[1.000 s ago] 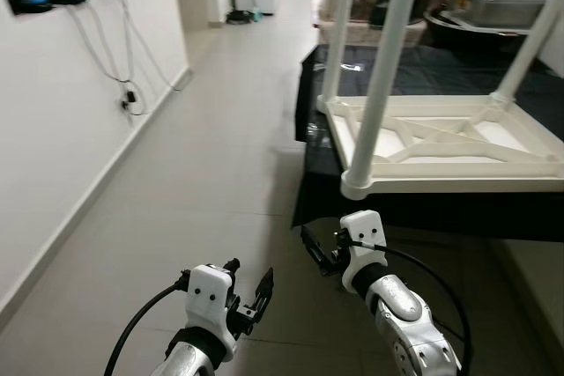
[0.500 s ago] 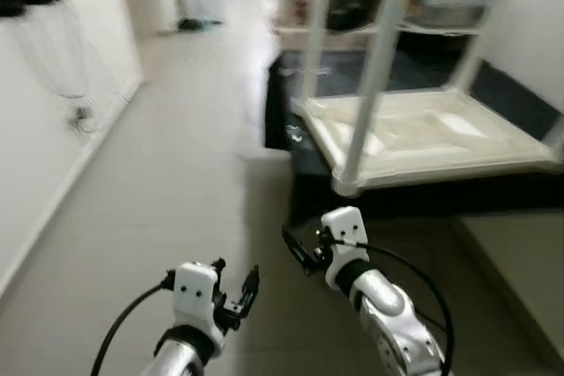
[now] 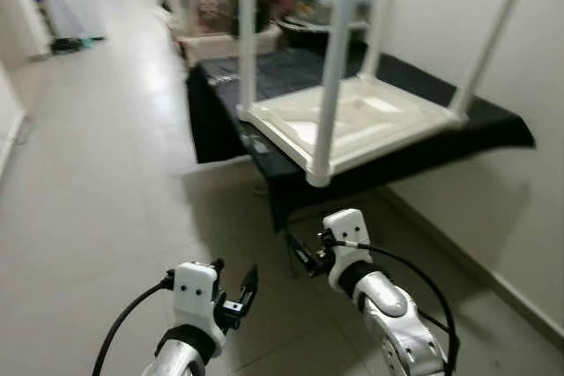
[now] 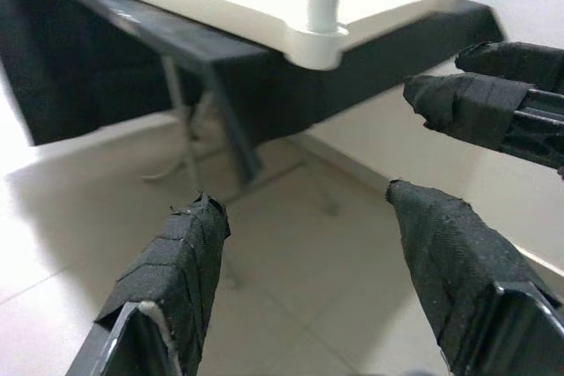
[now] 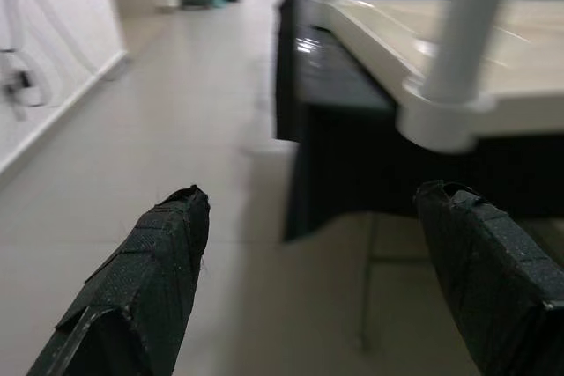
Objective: Building children table
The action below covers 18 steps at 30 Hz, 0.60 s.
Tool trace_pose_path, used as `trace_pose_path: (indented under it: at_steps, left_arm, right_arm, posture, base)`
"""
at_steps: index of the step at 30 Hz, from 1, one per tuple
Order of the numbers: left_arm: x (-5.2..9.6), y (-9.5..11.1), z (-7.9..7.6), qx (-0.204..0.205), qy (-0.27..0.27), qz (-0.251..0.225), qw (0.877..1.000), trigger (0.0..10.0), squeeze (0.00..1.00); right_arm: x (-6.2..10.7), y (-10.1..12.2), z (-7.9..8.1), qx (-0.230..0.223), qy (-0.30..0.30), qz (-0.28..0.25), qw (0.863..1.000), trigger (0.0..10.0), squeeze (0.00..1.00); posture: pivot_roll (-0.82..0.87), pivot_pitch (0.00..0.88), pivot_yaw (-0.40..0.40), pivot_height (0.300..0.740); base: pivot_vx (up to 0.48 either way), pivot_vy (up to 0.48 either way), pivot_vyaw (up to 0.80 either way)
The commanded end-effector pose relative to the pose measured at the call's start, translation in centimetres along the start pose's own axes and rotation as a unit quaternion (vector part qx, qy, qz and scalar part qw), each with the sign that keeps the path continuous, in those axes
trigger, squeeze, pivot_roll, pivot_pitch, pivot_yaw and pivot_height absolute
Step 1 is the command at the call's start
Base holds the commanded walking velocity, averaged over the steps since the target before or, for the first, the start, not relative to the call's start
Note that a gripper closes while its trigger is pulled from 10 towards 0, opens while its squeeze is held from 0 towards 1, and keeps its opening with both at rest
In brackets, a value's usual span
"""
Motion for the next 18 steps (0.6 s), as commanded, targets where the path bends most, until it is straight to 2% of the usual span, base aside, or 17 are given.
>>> trace_pose_path:
  at_steps: [1, 11, 14, 18]
  left_arm:
    - [0.03, -0.20, 0.08, -0.001, 0.005, 0.004, 1.000, 10.0, 0.00]
    - [0.07, -0.12, 0.23, -0.007, 0.010, 0.001, 1.000, 10.0, 0.00]
    - [0.09, 0.05, 0.27, -0.010, 0.012, -0.004, 1.000, 10.0, 0.00]
    - [0.19, 0.27, 0.32, 0.002, 0.013, -0.012, 1.000, 10.0, 0.00]
  right_arm:
    - [-0.05, -0.08, 0.26, 0.002, 0.006, 0.002, 1.000, 10.0, 0.00]
    - [-0.08, -0.28, 0.60, 0.003, 0.014, 0.005, 1.000, 10.0, 0.00]
    - [-0.09, -0.29, 0.56, 0.001, 0.014, 0.005, 1.000, 10.0, 0.00]
    - [-0.25, -0.47, 0.11, 0.001, 0.006, 0.009, 1.000, 10.0, 0.00]
  posture:
    - [0.01, 0.000, -0.004, 0.740]
    - [0.01, 0.000, -0.002, 0.740]
    - [0.01, 0.000, -0.002, 0.740]
    - [0.01, 0.000, -0.005, 0.740]
  base:
    - [0.000, 0.000, -0.79]
    - [0.000, 0.000, -0.79]
    - [0.000, 0.000, 0.00]
    - [0.401, 0.000, 0.00]
Point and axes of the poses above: a point about 5 cm out from each wrist's last joint towards the gripper, its own x axis pointing back from the gripper into the wrist, its own y axis along the axis of the wrist's last joint, z = x × y, the point moved 6 cm from there along -x, pointing out of the wrist towards the gripper, and after that the axes turned 2 degrees about x, right-handed, at the moved point
